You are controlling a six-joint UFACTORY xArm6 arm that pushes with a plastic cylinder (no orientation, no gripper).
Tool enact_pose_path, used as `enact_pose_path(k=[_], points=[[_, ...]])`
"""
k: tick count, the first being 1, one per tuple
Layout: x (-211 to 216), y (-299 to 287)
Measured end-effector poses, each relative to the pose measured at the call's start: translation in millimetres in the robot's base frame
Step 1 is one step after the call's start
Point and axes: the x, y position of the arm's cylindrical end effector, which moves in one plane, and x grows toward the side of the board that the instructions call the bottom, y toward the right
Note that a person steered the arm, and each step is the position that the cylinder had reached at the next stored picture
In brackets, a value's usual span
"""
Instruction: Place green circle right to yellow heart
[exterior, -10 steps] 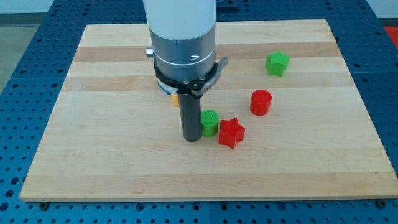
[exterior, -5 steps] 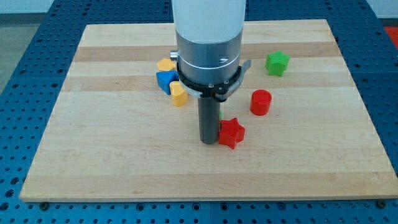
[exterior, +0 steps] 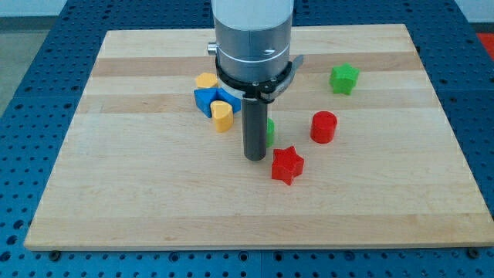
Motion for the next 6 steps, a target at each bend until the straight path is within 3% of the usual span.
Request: enact_pose_path(k=[3, 4, 6], points=[[88.2, 0.0], [99.5, 11.2], [37.7, 26.4]])
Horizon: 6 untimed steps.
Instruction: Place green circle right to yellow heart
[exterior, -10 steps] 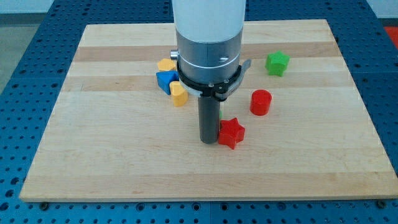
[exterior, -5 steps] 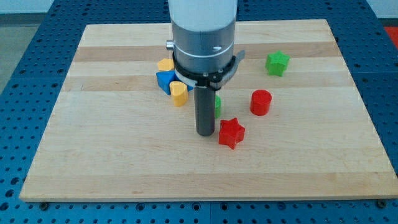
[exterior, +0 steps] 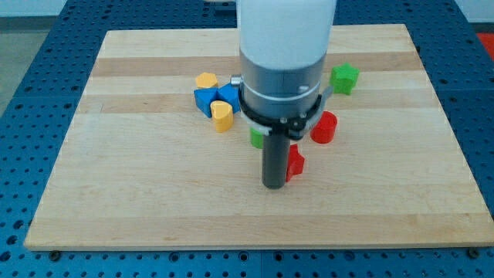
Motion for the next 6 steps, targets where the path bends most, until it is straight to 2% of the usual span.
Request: enact_pose_path(k=[2, 4, 6], points=[[-35.3, 0.0], [-89.6, 0.0], [-97.6, -5.0]])
